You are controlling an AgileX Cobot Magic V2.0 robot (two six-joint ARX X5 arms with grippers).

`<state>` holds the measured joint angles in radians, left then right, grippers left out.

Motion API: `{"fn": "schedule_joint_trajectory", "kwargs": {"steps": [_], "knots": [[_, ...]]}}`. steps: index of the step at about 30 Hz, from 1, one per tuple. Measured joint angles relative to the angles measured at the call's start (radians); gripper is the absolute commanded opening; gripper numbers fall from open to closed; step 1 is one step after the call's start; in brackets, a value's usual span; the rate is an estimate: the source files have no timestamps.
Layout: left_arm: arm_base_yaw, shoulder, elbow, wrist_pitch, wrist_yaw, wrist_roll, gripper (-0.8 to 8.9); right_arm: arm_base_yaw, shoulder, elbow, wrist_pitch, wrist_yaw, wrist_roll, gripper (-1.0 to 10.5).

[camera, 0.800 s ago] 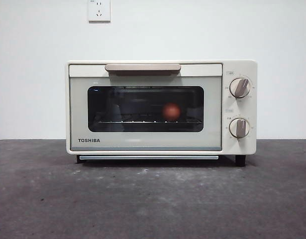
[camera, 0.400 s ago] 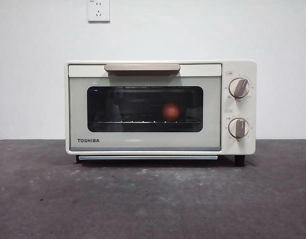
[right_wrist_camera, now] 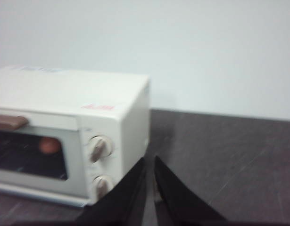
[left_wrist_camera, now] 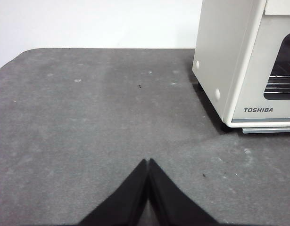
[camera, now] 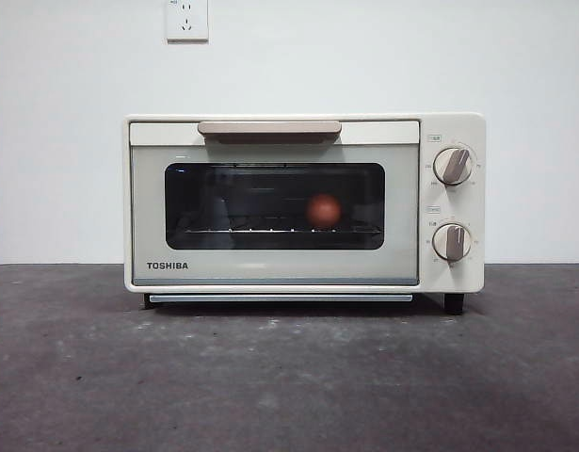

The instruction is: Eggoven

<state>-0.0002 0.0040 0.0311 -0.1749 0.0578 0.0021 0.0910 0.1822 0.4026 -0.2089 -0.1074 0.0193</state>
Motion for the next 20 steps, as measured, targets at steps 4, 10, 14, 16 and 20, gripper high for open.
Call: {"fn": "schedule_joint_trajectory", "kwargs": {"steps": [4, 10, 14, 16, 20], "knots": [[0.0, 0.0, 0.0, 0.0, 0.0, 0.0, 0.08, -0.045, -0.074, -0.155, 0.082, 0.0, -0.001, 0.1], [0.0, 0.0, 0.0, 0.0, 0.0, 0.0, 0.08, -0.066, -0.172, -0.303, 0.112, 0.002, -0.001, 0.1], [0.0, 0.0, 0.0, 0.001, 0.0, 0.0, 0.08, -0.067, -0.18, -0.373, 0.124, 0.002, 0.001, 0.1], [0.0, 0.0, 0.0, 0.0, 0.0, 0.0, 0.08, -0.067, -0.179, -0.387, 0.093, 0.004, 0.005, 0.1], [0.0, 0.0, 0.0, 0.001, 0.0, 0.0, 0.08, -0.067, -0.177, -0.387, 0.048, 0.006, 0.011, 0.1]]}}
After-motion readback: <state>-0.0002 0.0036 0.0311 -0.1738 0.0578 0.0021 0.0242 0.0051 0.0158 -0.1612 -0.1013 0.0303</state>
